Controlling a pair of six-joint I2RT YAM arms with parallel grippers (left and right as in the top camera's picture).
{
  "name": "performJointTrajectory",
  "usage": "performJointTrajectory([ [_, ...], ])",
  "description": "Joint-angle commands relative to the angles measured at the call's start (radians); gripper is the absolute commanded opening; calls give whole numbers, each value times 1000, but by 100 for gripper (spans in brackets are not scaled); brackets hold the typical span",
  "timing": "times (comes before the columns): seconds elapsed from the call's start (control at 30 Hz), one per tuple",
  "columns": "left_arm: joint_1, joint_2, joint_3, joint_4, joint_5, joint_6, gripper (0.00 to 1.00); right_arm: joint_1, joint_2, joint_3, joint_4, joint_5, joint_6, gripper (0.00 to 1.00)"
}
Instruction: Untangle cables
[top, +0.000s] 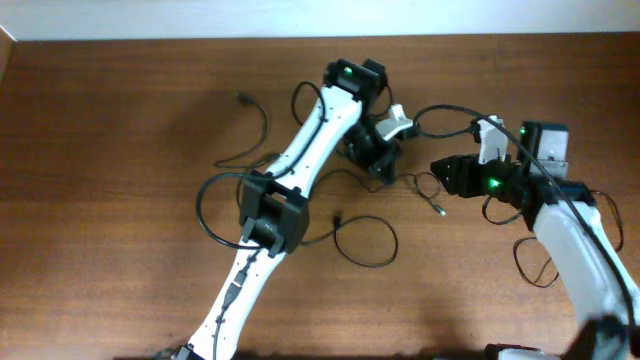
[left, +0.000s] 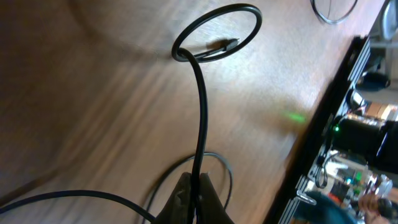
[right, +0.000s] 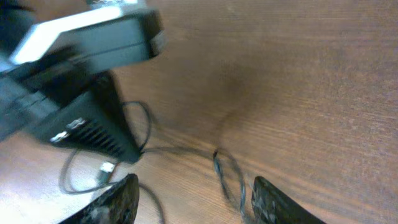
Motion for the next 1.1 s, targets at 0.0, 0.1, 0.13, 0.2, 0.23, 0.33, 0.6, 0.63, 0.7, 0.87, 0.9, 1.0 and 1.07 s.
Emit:
performJointTrajectory([
  [0.0,-8,9,0,-2,-7,24,0,-6,122,2,63,9,-52,56],
  [0.1,-8,9,0,-2,-7,23,0,-6,213,2,64,11,-52,50],
  [0.13,-8,9,0,-2,-7,23,0,-6,220,2,47,11,-51,48],
  [0.2,-8,9,0,-2,-7,23,0,-5,220,2,-2,11,-52,47],
  [0.23,-8,9,0,-1,-7,23,0,-5,220,2,-16,11,-51,47],
  [0.33,-8,9,0,-2,-7,23,0,-5,220,-3,-24,11,-51,37],
  [0.6,-9,9,0,-1,-4,23,0,15,281,-3,58,34,-47,33],
  [0.63,-9,9,0,-1,2,23,0,20,281,-3,85,4,-47,29],
  [0.7,-9,9,0,-1,5,23,0,21,281,-2,168,-165,-37,14],
  [0.87,-8,9,0,-1,24,8,0,-97,227,-2,188,-389,89,4],
  [0.9,-8,9,0,-1,28,7,0,-137,201,-2,182,-464,98,4],
  [1.0,-8,9,0,-1,46,7,0,-278,119,-2,162,-710,114,4],
  [1.07,-8,9,0,-2,50,4,0,-326,96,-2,161,-832,114,4],
])
